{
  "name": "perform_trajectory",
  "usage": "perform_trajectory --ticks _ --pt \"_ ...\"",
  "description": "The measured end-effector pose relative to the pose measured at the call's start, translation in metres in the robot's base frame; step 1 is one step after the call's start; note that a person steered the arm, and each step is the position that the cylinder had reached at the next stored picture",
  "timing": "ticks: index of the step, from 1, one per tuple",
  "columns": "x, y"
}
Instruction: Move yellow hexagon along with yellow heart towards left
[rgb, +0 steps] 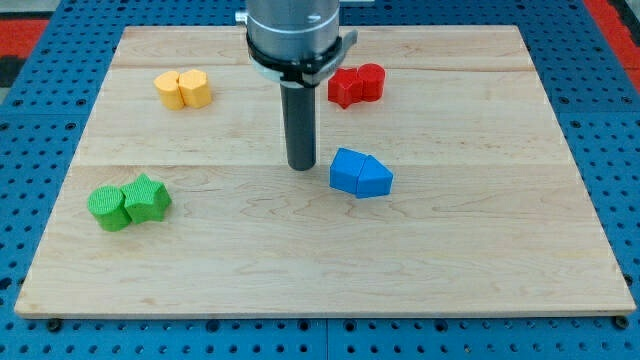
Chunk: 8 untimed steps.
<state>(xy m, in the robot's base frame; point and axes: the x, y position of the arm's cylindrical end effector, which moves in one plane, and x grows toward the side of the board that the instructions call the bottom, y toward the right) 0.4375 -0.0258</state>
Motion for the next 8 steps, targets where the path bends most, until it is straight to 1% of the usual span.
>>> perform_trajectory --ticks 1,3,5,7,8 --pt "0.000 0.000" --pt "-0.059 -0.030" --pt "-0.082 -0.060" --pt "-0.121 -0.052" --pt "-0.128 -0.070"
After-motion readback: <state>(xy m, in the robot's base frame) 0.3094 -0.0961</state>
